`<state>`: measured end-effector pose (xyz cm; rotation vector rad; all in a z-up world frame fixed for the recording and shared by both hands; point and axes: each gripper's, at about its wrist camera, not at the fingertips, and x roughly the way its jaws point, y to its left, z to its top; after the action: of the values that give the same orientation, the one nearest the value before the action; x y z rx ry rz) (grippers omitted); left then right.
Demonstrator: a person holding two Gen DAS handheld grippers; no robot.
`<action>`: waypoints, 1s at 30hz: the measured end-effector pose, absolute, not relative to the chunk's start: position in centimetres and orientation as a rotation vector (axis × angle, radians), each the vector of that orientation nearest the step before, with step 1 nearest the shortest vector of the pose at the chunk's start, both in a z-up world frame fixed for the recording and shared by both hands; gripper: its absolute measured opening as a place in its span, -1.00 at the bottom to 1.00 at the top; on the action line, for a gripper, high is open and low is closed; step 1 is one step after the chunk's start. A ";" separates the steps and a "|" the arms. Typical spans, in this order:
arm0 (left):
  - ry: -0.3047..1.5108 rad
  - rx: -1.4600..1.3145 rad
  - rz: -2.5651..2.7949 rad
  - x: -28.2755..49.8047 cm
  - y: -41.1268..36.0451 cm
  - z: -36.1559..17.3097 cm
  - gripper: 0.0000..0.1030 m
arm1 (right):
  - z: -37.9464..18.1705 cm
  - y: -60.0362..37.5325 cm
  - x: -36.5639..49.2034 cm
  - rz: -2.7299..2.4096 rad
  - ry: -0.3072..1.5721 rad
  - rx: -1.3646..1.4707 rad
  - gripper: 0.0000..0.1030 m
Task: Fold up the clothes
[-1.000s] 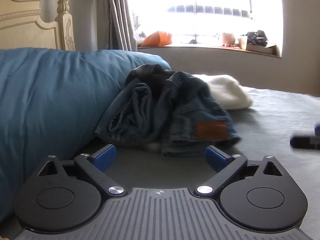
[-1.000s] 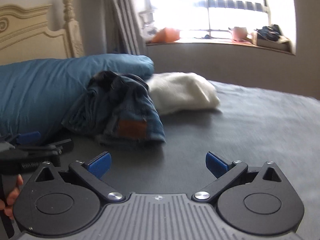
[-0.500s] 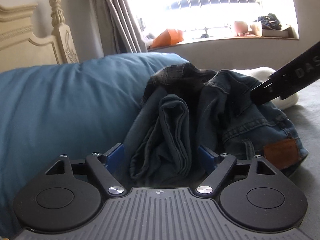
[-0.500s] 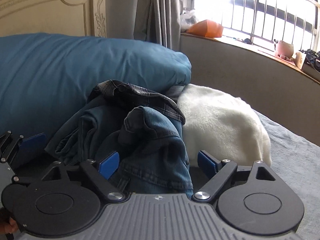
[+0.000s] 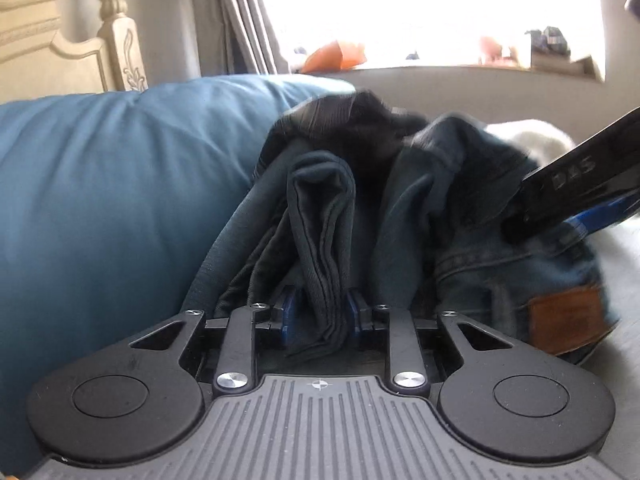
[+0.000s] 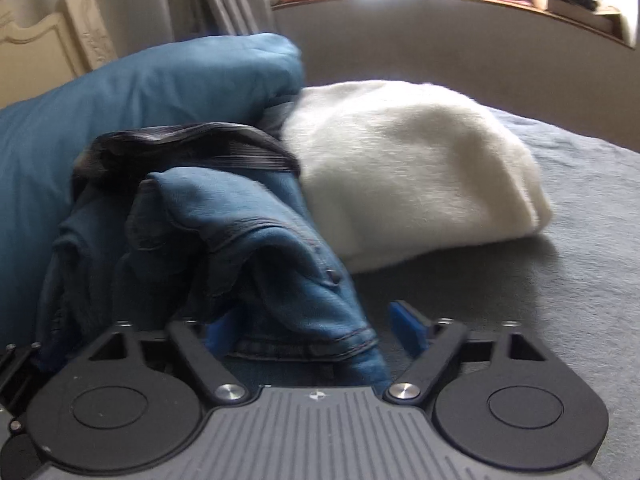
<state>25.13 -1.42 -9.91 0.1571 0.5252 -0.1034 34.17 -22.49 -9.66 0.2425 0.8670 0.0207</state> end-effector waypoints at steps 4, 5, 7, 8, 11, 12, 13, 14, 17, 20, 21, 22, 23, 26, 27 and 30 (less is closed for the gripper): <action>0.531 0.111 -0.266 22.7 -2.2 -9.6 -0.48 | -8.4 -22.3 33.4 0.119 0.878 0.299 -0.35; 0.536 0.113 -0.303 22.1 -2.5 -9.7 -0.47 | -7.9 -22.2 32.9 0.151 0.877 0.308 -0.44; 0.562 0.079 -0.342 21.7 -2.4 -9.6 -0.44 | -7.0 -22.0 31.9 0.213 0.873 0.327 -0.76; 0.577 0.058 -0.358 21.6 -2.2 -9.5 -0.44 | -6.5 -22.0 31.4 0.242 0.871 0.336 -0.89; 0.622 -0.005 -0.407 21.2 -1.7 -9.3 -0.42 | -5.3 -22.7 29.4 0.285 0.871 0.372 -0.94; 0.636 -0.027 -0.423 21.1 -1.5 -9.2 -0.42 | -5.0 -23.0 28.7 0.296 0.875 0.388 -0.95; 0.649 -0.050 -0.463 20.8 -1.3 -9.1 -0.41 | -4.9 -23.3 28.1 0.308 0.880 0.403 -0.95; 0.658 -0.064 -0.512 20.4 -1.4 -8.9 -0.41 | -4.8 -23.5 27.4 0.320 0.888 0.418 -0.95; 0.645 0.005 -0.611 17.4 -2.8 -8.2 -0.45 | -4.7 -23.8 24.8 0.356 0.898 0.460 -0.95; 0.665 0.036 -0.708 14.6 -4.0 -8.0 -0.48 | -5.1 -24.6 21.5 0.375 0.907 0.541 -0.95; 0.674 0.044 -0.741 13.7 -4.4 -8.0 -0.50 | -5.3 -25.0 20.3 0.381 0.908 0.582 -0.98; 0.682 0.053 -0.774 12.8 -4.8 -7.9 -0.50 | -5.4 -25.3 18.9 0.416 0.897 0.635 -0.99; 0.672 0.082 -0.812 11.2 -5.5 -7.9 -0.50 | -5.3 -25.6 17.7 0.444 0.885 0.678 -0.99; 0.618 0.218 -0.921 5.8 -8.1 -7.8 -0.39 | -4.2 -26.5 15.4 0.398 0.843 0.630 -0.99; 0.611 0.274 -0.937 4.5 -8.9 -8.1 -0.32 | -3.8 -26.8 14.6 0.383 0.829 0.615 -0.99; 0.593 0.266 -0.854 5.9 -7.4 -8.0 -0.16 | -2.7 -27.7 12.3 0.338 0.786 0.567 -0.98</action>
<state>5.89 -7.44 -7.97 0.2657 0.5932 -0.8540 12.35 -27.73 -2.72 0.5672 0.7858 0.3379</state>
